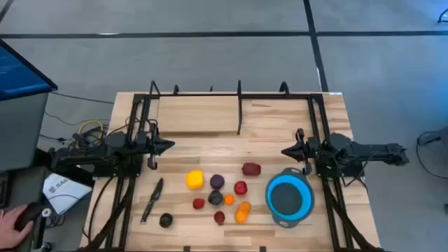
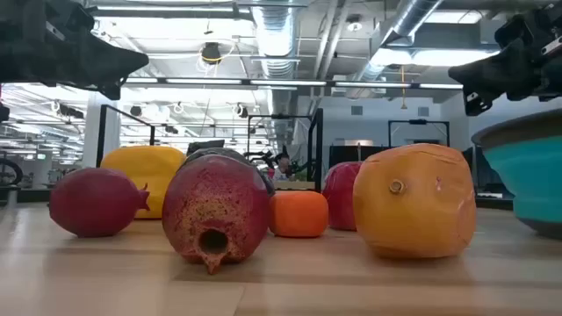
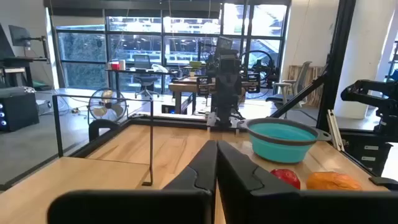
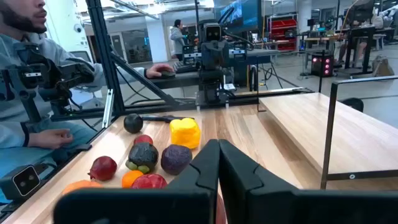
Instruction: Pick & Place Fruit
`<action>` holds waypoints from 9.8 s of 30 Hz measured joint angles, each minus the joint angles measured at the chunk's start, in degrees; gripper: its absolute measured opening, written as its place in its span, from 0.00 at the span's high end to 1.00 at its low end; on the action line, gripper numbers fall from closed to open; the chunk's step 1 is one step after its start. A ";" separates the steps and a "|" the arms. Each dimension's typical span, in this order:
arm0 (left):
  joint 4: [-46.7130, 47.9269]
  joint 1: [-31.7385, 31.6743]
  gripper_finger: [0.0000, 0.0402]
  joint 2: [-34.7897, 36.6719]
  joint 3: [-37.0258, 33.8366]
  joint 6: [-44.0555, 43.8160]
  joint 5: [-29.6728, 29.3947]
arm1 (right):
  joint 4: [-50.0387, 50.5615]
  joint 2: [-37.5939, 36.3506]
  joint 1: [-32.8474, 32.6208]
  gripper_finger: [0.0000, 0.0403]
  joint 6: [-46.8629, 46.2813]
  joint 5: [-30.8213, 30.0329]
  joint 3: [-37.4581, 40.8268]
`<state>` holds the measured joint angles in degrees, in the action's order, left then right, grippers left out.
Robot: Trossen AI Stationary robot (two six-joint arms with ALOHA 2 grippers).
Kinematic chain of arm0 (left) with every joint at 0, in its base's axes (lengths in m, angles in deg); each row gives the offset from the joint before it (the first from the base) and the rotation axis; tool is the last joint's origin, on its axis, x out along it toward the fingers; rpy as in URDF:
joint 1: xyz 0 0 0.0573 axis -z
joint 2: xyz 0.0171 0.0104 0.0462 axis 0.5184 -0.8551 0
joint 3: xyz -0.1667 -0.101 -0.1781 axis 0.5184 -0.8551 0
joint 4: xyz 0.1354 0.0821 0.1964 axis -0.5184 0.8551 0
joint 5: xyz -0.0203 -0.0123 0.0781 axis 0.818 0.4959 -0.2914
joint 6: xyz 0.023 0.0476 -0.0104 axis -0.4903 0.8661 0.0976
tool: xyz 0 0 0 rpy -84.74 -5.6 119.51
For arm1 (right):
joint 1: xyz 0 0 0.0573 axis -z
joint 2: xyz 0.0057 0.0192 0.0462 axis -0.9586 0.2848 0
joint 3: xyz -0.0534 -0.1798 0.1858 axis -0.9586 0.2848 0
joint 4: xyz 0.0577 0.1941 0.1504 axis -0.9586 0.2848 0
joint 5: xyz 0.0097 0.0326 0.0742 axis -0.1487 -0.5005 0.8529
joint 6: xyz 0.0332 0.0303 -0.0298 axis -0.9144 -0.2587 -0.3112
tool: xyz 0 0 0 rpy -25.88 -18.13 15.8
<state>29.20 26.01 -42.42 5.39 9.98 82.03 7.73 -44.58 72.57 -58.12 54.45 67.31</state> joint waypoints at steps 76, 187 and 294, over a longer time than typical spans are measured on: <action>-1.70 0.01 0.99 0.00 0.02 -0.50 0.02 | -31.72 0.54 -1.01 0.99 -15.41 -0.69 0.01; -9.71 0.02 0.99 -8.06 0.02 -10.93 8.20 | 31.19 138.25 30.10 0.96 -27.56 25.63 -129.63; 40.50 22.51 0.06 -92.80 55.56 -18.18 -8.73 | -11.62 100.41 -26.90 0.86 -23.78 -42.27 -60.52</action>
<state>69.70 48.53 -135.23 60.95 -8.20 73.30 -3.89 55.83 45.67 -81.90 12.18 6.79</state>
